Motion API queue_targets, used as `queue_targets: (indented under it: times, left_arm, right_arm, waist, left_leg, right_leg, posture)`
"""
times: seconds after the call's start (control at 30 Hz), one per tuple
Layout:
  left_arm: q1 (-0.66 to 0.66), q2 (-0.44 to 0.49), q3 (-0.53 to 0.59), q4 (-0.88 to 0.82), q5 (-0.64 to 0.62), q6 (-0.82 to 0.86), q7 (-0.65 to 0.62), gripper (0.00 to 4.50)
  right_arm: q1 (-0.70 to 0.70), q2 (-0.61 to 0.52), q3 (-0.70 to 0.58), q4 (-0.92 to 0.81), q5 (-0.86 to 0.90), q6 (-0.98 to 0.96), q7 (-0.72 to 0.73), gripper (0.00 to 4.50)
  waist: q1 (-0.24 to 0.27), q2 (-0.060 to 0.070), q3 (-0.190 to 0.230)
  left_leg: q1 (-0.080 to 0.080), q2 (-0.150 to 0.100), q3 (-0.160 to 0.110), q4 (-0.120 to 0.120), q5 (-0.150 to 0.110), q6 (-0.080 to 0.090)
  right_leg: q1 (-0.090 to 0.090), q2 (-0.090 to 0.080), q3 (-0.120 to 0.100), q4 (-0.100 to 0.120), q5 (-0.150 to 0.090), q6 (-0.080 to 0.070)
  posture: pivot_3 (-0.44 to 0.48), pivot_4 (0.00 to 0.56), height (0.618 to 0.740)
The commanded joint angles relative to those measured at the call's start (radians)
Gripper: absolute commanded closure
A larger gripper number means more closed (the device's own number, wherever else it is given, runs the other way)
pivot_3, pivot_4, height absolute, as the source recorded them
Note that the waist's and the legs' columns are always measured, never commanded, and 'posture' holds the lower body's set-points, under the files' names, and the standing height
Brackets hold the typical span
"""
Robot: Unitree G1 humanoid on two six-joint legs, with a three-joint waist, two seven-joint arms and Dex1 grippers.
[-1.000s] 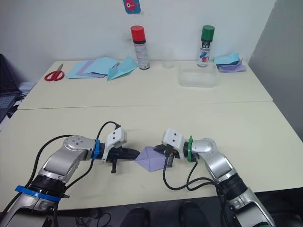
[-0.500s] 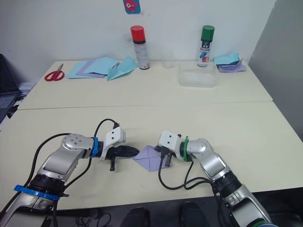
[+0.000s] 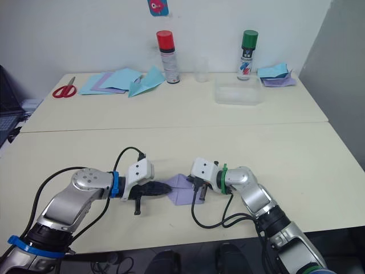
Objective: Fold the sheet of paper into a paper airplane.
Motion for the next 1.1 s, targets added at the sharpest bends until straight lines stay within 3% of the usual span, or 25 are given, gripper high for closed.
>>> queue_targets:
  times: [0.03, 0.37, 0.9, 1.1]
  left_arm:
    - [-0.012, -0.003, 0.007, 0.026, 0.024, -0.037, 0.034, 4.5]
    - [-0.061, -0.046, 0.097, -0.01, -0.178, 0.152, 0.018, 4.5]
    - [-0.039, -0.048, -0.025, 0.146, 0.003, -0.008, 0.059, 4.5]
    - [-0.01, -0.055, -0.051, 0.18, 0.024, -0.038, 0.056, 4.5]
  right_arm:
    - [-0.008, -0.002, 0.006, -0.004, -0.008, -0.001, 0.01, 4.46]
    - [-0.001, -0.007, -0.001, -0.012, -0.008, 0.0, 0.014, 4.46]
    - [0.004, -0.01, -0.003, -0.021, -0.004, 0.001, 0.022, 4.46]
    - [0.004, 0.029, -0.053, -0.065, 0.079, 0.024, 0.028, 4.46]
  waist:
    - [0.0, 0.0, 0.0]
    - [0.0, 0.0, 0.0]
    - [0.001, 0.0, 0.0]
    - [0.001, 0.0, 0.0]
  left_leg:
    - [0.0, 0.0, 0.0, 0.0, 0.0, 0.0]
    - [0.0, 0.0, 0.0, 0.0, 0.0, 0.0]
    - [0.0, 0.0, 0.0, 0.0, 0.0, 0.0]
    - [0.001, 0.0, 0.0, 0.0, 0.0, 0.0]
  right_leg:
    - [0.0, 0.0, 0.0, 0.0, 0.0, 0.0]
    - [0.0, 0.0, 0.0, 0.0, 0.0, 0.0]
    - [0.0, 0.0, 0.001, 0.0, 0.0, 0.0]
    - [0.001, 0.0, 0.001, 0.0, 0.0, 0.0]
  posture:
    - [0.0, 0.15, 0.74]
    - [0.0, 0.15, 0.74]
    - [0.0, 0.15, 0.74]
    - [0.0, 0.15, 0.74]
